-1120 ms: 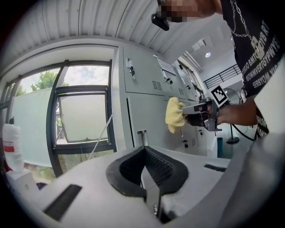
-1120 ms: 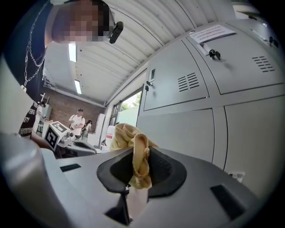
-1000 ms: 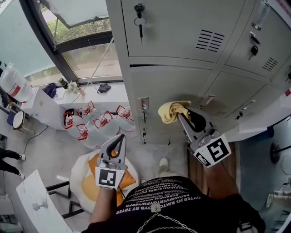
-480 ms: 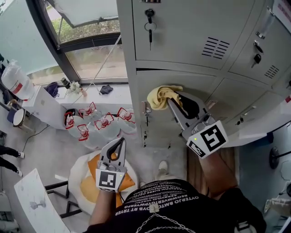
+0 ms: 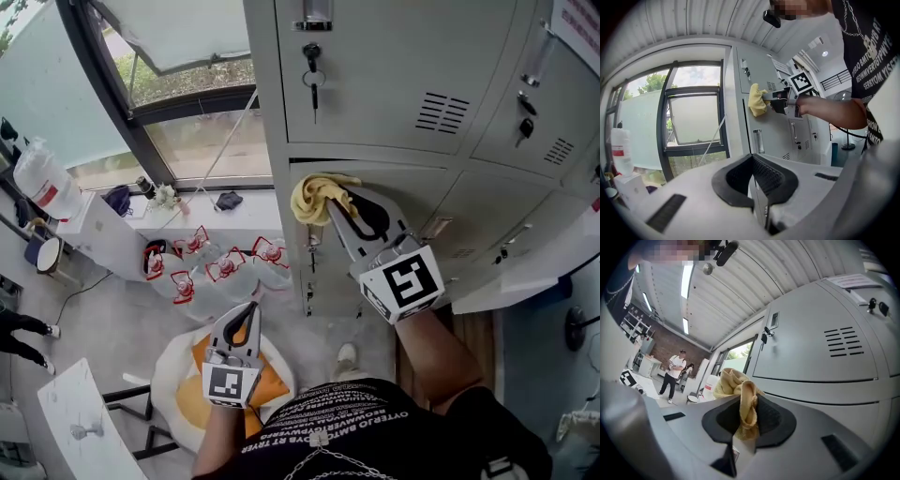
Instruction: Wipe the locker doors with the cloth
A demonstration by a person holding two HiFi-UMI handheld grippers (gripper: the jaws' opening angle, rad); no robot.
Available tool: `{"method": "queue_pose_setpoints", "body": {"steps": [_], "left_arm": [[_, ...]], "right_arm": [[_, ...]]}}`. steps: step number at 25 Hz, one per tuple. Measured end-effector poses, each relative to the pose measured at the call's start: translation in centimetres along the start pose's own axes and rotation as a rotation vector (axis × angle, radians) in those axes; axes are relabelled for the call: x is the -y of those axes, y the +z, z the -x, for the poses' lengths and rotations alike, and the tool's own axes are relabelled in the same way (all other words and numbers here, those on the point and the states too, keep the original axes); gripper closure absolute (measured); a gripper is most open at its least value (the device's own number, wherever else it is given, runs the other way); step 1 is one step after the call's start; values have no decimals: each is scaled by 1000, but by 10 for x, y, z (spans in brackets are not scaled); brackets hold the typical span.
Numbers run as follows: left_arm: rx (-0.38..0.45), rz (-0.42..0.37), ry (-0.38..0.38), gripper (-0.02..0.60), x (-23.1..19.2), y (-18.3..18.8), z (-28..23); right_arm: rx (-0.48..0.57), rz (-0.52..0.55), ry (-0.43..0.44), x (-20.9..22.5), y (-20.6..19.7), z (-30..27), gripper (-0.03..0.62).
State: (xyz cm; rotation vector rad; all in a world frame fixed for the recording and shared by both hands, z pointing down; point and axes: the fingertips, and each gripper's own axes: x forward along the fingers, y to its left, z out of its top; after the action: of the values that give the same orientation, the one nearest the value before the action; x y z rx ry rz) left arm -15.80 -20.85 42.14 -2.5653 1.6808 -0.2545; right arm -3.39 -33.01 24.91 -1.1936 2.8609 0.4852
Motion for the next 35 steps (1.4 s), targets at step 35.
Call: {"method": "queue_pose_setpoints", "body": {"steps": [35], "left_arm": [[4,-36,-110,577,35,5,-17]], "right_arm": [[-117,-56,-374,120,-35,119,539]]}}
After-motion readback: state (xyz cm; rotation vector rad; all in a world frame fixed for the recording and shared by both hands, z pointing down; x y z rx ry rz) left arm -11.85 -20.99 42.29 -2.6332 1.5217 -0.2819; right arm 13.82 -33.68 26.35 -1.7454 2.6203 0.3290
